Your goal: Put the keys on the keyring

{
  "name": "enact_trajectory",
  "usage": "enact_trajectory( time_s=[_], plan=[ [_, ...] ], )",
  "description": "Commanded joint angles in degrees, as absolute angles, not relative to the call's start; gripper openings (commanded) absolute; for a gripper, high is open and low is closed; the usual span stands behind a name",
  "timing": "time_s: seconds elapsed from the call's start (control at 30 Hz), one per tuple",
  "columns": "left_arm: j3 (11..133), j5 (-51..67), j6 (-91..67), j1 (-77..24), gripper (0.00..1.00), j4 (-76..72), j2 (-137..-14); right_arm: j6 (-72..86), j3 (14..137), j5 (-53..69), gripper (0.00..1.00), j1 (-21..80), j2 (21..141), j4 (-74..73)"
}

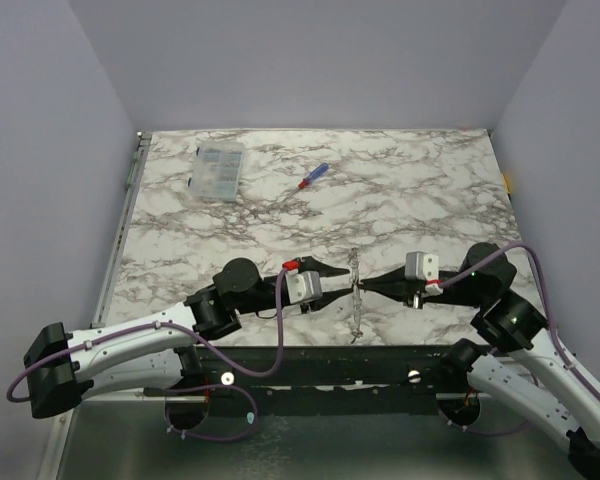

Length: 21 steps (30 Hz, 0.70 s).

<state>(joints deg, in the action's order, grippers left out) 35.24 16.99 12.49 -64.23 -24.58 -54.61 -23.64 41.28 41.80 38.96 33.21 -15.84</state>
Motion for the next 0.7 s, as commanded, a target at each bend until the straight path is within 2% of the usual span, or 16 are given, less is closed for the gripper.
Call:
enact_trajectory(
  time_s=[0.0,0.17,0.33,0.67],
  plan=[
    [36.9,19.0,12.8,-64.4,0.42,-24.9,-53.3,-17.6,39.1,46.6,0.01,39.3,30.8,-4.9],
    [38.1,21.5,13.1,-64.4,0.48,-25.7,-52.7,-14.1,37.3,47.9,0.01,39.3,28.8,-0.5],
    [39.3,22.8,13.6,-64.4,0.49,-25.7,-52.5,-14.9,38.6,50.0,0.01,39.3,30.2,-2.2],
    [40.0,26.4,15.6,-64.4,0.42,-22.2,-53.6,-15.9,39.8,50.0,0.01,39.3,30.3,-2.9]
  ],
)
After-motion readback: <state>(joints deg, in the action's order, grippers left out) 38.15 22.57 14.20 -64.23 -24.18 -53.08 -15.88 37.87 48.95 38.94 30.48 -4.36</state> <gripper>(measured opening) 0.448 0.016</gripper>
